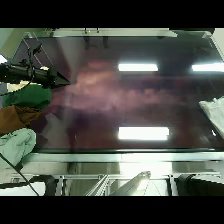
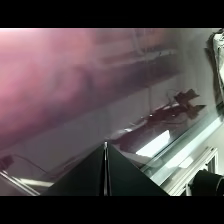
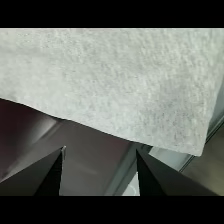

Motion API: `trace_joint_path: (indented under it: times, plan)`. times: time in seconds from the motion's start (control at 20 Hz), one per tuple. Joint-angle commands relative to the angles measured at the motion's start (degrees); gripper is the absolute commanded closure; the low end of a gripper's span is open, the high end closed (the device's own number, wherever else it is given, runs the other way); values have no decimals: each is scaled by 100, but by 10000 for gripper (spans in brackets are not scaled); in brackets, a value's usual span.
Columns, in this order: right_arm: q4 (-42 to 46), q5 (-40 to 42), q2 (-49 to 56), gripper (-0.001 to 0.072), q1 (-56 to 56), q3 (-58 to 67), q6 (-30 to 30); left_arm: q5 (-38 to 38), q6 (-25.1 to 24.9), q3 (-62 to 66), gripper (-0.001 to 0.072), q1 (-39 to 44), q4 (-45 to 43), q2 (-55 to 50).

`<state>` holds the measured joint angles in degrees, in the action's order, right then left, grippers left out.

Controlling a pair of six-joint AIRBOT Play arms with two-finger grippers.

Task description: Fold the shirts.

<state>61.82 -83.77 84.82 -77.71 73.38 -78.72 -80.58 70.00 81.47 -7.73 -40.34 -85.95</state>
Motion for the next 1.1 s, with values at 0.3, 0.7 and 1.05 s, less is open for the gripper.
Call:
trace_joint_path:
  times: [0.3,0.7,1.05]
  plan:
    - [-3187,-28,-1119,701,1532,170,332,-356,-203,1071,696,-4,0,9]
    - [-2223,-310,-3147,702,5495,-811,177,-129,-243,-1357,696,107,-42,2258]
    - [-1895,1325,-4719,701,7683,-3163,221,560,260,-4695,695,103,256,5486]
